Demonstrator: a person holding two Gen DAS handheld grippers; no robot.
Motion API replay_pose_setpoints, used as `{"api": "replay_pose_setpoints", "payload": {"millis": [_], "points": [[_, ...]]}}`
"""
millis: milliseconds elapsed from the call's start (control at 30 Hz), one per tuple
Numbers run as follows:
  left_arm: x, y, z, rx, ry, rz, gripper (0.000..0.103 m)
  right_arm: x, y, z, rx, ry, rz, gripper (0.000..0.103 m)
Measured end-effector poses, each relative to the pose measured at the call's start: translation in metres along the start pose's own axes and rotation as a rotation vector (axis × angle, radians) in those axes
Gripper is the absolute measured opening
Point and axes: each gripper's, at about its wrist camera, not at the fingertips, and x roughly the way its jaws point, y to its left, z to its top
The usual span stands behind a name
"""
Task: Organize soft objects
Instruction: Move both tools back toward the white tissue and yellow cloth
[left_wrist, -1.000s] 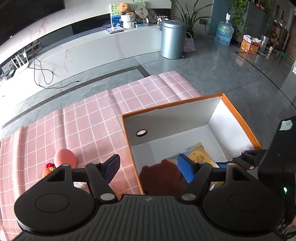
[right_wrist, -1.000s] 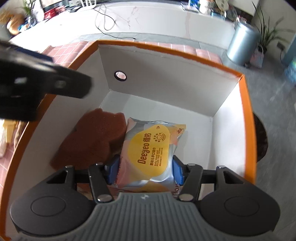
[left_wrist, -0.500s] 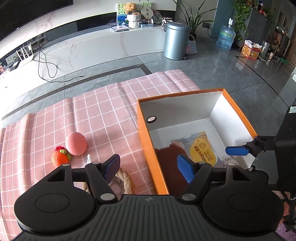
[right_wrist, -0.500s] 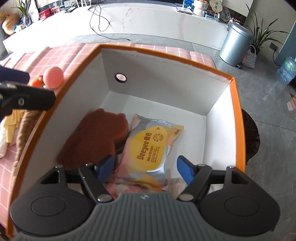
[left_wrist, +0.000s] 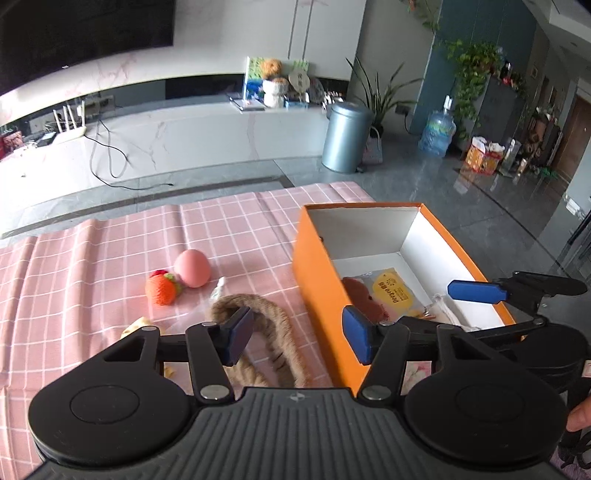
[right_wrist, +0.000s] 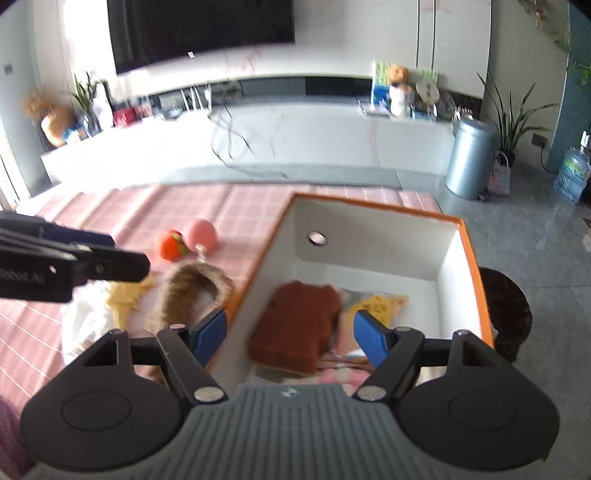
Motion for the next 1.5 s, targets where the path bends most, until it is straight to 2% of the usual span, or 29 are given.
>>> {"api": "replay_pose_setpoints", "payload": {"millis": [133, 233, 367, 433, 533, 600, 667, 700, 833, 933, 1033, 1167, 1267, 1400, 1500], "points": [[-0.022, 0.022, -0.030, -0.067, -0.053, 0.030, 0.063, -0.020, 0.037, -0.016, -0.017, -0.094, 0.039, 0.075], [-0.034, 0.042, -0.058, -0.134, -0.080, 0.080, 0.062, -0.025, 0.061, -0.028, -0.015, -0.126, 0.092, 0.075], [-0.042, 0.069, -0.096, -0.234, -0.094, 0.116, 0.062, -0.025, 0.097, -0.046, -0.080, -0.165, 0.109, 0.075], [-0.042, 0.081, -0.110, -0.273, -0.098, 0.145, 0.062, -0.018, 0.112, -0.055, -0.101, -0.169, 0.107, 0.075], [-0.037, 0.095, -0.124, -0.302, -0.076, 0.188, 0.063, -0.003, 0.128, -0.065, -0.126, -0.128, 0.098, 0.072], [-0.033, 0.103, -0.127, -0.321, -0.061, 0.213, 0.067, 0.008, 0.136, -0.069, -0.149, -0.093, 0.107, 0.069], [-0.031, 0.110, -0.128, -0.339, -0.059, 0.232, 0.081, 0.019, 0.141, -0.071, -0.166, -0.071, 0.107, 0.066], [-0.029, 0.116, -0.129, -0.353, -0.054, 0.241, 0.084, 0.025, 0.144, -0.070, -0.176, -0.061, 0.106, 0.065], [-0.014, 0.137, -0.128, -0.432, -0.023, 0.256, 0.087, 0.055, 0.156, -0.060, -0.208, -0.026, 0.110, 0.056], [0.003, 0.148, -0.120, -0.466, -0.003, 0.260, 0.088, 0.082, 0.166, -0.051, -0.226, 0.005, 0.112, 0.056], [0.023, 0.159, -0.114, -0.466, 0.025, 0.310, 0.088, 0.108, 0.176, -0.043, -0.228, 0.028, 0.119, 0.055], [0.041, 0.176, -0.114, -0.491, 0.060, 0.335, 0.082, 0.135, 0.186, -0.037, -0.227, 0.059, 0.140, 0.054], [0.047, 0.179, -0.120, -0.506, 0.071, 0.316, 0.078, 0.150, 0.194, -0.037, -0.231, 0.081, 0.154, 0.050], [0.051, 0.178, -0.122, -0.494, 0.058, 0.290, 0.074, 0.164, 0.201, -0.043, -0.243, 0.117, 0.174, 0.038], [0.052, 0.172, -0.121, -0.465, 0.043, 0.294, 0.062, 0.168, 0.203, -0.048, -0.245, 0.130, 0.191, 0.031]]}}
